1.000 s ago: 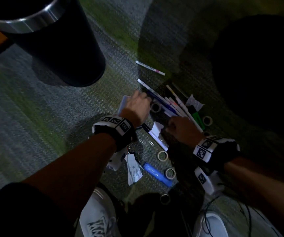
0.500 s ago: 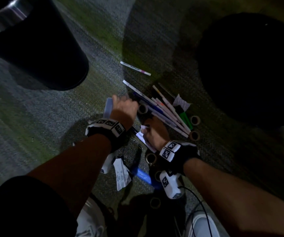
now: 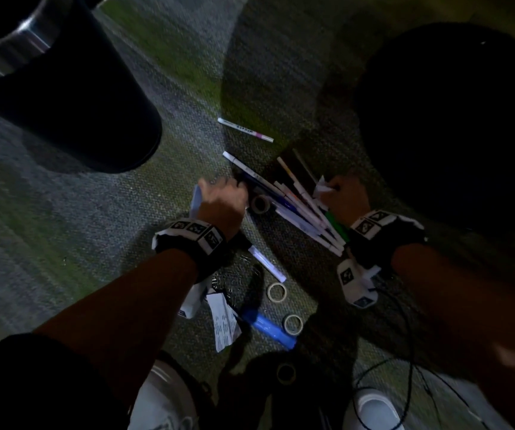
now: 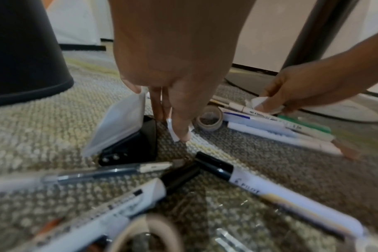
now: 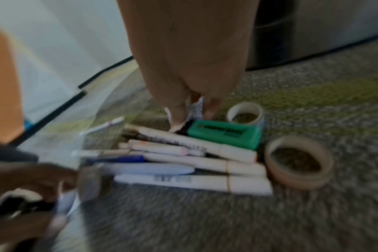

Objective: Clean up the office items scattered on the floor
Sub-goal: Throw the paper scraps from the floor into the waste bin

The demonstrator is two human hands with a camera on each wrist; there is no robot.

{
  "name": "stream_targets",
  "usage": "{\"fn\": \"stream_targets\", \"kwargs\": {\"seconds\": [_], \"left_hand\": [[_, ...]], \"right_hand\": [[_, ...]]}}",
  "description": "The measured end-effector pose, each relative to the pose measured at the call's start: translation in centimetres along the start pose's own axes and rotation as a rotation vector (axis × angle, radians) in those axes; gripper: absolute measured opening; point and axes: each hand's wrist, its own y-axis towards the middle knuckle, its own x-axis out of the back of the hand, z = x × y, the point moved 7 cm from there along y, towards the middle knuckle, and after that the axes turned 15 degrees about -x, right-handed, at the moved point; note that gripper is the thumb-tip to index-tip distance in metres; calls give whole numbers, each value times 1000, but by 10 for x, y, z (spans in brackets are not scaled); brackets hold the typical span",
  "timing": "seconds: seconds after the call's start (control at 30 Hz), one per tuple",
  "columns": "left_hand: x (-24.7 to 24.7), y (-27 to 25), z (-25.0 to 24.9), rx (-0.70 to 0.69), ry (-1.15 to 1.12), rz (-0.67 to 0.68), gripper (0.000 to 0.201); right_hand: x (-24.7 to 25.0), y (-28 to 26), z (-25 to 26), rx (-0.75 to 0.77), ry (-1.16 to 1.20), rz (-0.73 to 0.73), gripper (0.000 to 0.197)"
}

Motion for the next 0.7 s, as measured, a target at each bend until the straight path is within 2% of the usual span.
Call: {"fn": "stream_targets", "kwargs": {"seconds": [0.07,0.13,0.23,0.33,0.4,0.5,0.57,0.6,0.7], "left_hand": [[-1,0,2,-2,-21,26,7],[0,0,2,10,-29,42,10],[-1,-3,3,18,-74,57,13],[1,-17,5,0,-216,-77,8],[6,-27,9,-38,-327,-185,10],[26,-43,23,-46,-642,-238,18],[52,-54,37,-26,-800,-279,23],[69,-59,44,-24,-847,-319,24],[114,-72,67,11,-905,-430,14]], "right_hand": [[-12,-3,-1,19,3,40,19],[-18,-12,-10,-37,69,105,16],[-36,-37,-18,-47,94,316,18],[-42,-68,-22,44,-81,435,21],[-27,-72,-32,2,-53,389,25],[20,-68,-45,-153,168,195,36],[50,-68,-36,-183,233,110,51],[61,-71,-23,-161,220,102,49],[85,-87,33,-54,241,137,13]]}}
